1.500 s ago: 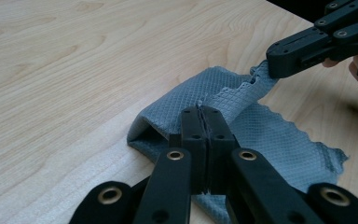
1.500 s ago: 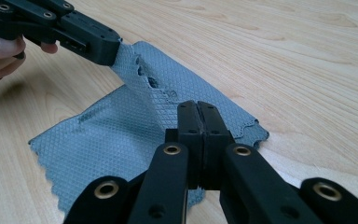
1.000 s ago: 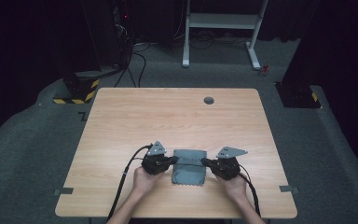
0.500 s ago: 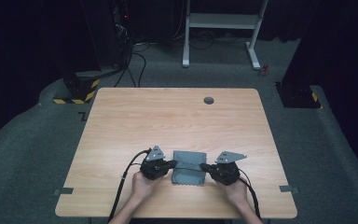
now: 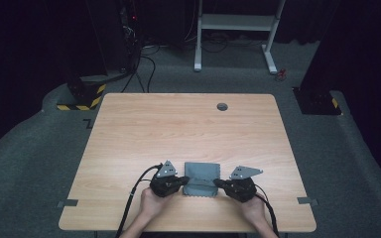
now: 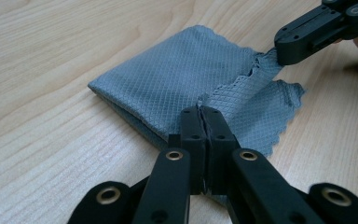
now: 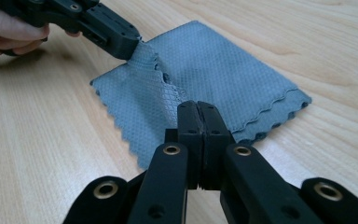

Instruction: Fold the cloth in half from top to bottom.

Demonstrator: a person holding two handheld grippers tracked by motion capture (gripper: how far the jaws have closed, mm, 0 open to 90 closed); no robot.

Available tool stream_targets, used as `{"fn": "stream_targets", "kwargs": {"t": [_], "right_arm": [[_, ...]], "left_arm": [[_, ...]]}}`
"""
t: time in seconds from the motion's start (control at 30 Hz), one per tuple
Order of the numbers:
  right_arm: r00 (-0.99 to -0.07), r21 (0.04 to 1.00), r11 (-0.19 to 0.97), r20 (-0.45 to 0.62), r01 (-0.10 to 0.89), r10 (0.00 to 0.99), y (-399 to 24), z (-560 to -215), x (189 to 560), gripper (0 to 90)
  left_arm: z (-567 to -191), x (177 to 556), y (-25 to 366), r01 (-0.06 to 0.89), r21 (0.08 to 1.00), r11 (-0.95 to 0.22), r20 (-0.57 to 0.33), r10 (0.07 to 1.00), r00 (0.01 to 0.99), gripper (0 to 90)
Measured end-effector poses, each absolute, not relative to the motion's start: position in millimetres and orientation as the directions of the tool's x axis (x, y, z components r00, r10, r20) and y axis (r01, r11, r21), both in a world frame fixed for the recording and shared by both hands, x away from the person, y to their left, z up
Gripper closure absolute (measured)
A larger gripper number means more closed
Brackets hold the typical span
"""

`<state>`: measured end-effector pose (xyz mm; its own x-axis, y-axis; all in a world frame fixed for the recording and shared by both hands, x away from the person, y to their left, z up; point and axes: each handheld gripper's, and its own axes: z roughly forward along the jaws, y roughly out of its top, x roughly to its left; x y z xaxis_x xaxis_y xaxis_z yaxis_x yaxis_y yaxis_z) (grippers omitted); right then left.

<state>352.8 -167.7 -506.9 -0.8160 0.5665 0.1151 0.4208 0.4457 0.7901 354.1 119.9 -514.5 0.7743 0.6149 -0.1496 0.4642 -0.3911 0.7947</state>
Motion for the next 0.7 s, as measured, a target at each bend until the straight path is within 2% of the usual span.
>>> {"fn": "stream_targets", "kwargs": {"t": [0.37, 0.5, 0.6, 0.7], "right_arm": [[-0.827, 0.768, 0.476, 0.122, 0.429, 0.549, -166.7, -517.8, 342.8, 88.9], [-0.834, 0.764, 0.484, 0.124, 0.426, 0.538, -165.4, -518.0, 340.7, 88.0], [-0.836, 0.757, 0.482, 0.151, 0.440, 0.527, -166.4, -517.6, 340.2, 80.9], [-0.837, 0.766, 0.470, 0.159, 0.440, 0.524, -168.4, -512.6, 337.0, 79.3]], "left_arm": [[-519.0, 344.2, 118.8, 0.452, 0.782, -0.429, -0.129, 0.598, 0.791, 87.7], [-521.1, 341.8, 119.5, 0.468, 0.774, -0.427, -0.149, 0.596, 0.789, 86.6], [-520.2, 338.5, 119.9, 0.472, 0.776, -0.418, -0.175, 0.577, 0.798, 78.6], [-514.4, 334.4, 119.9, 0.457, 0.788, -0.413, -0.172, 0.564, 0.808, 71.5]]}}
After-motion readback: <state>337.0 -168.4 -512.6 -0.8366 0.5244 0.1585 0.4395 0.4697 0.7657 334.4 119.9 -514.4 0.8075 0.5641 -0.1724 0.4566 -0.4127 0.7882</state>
